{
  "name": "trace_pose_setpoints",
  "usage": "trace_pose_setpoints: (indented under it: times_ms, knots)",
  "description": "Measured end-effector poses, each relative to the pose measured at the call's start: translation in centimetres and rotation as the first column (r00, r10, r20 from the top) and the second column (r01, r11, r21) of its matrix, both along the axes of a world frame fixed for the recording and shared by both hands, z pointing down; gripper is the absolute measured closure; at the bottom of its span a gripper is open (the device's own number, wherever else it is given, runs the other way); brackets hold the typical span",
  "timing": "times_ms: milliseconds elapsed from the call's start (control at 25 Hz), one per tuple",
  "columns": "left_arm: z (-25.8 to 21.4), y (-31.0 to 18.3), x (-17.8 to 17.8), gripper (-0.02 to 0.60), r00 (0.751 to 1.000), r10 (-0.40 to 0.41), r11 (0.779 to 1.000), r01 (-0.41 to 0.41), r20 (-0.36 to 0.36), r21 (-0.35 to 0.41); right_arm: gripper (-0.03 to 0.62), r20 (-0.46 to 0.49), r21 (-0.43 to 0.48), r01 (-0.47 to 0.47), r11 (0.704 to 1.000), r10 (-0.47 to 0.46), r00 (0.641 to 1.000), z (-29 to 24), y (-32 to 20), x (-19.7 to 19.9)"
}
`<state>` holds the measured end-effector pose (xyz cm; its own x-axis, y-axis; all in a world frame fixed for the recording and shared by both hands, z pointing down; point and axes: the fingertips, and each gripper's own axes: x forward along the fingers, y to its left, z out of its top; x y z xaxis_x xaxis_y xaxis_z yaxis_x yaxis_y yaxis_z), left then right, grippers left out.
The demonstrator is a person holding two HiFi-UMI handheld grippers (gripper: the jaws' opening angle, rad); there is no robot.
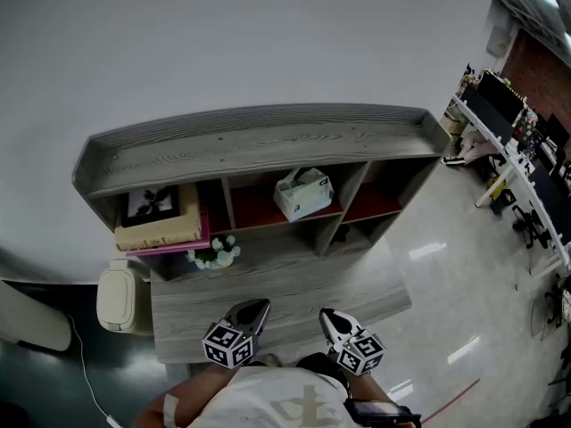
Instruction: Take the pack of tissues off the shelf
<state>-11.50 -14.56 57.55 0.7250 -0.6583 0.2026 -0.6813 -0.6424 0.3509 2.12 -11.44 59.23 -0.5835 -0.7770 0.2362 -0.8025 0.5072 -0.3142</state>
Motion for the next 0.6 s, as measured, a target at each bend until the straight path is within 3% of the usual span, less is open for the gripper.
trace_pose_setpoints:
  times_ms: [280,600]
  knots:
    - [0.0,-0.6,0.0,0.569,1.0,0.008,1.0,-0.008,0.001,-0.003,0.589,0.057,0.026,-0.012,1.0,0.01,0.998,-0.5,-1.2,-0.2]
    - [-0.7,-2.2,0.6,0.569,1.0,-0.012,1.0,0.012,0.002,0.012,0.589,0.029,0.006,0.023,1.0,-0.023,0.999,0.2,-2.4,0.0]
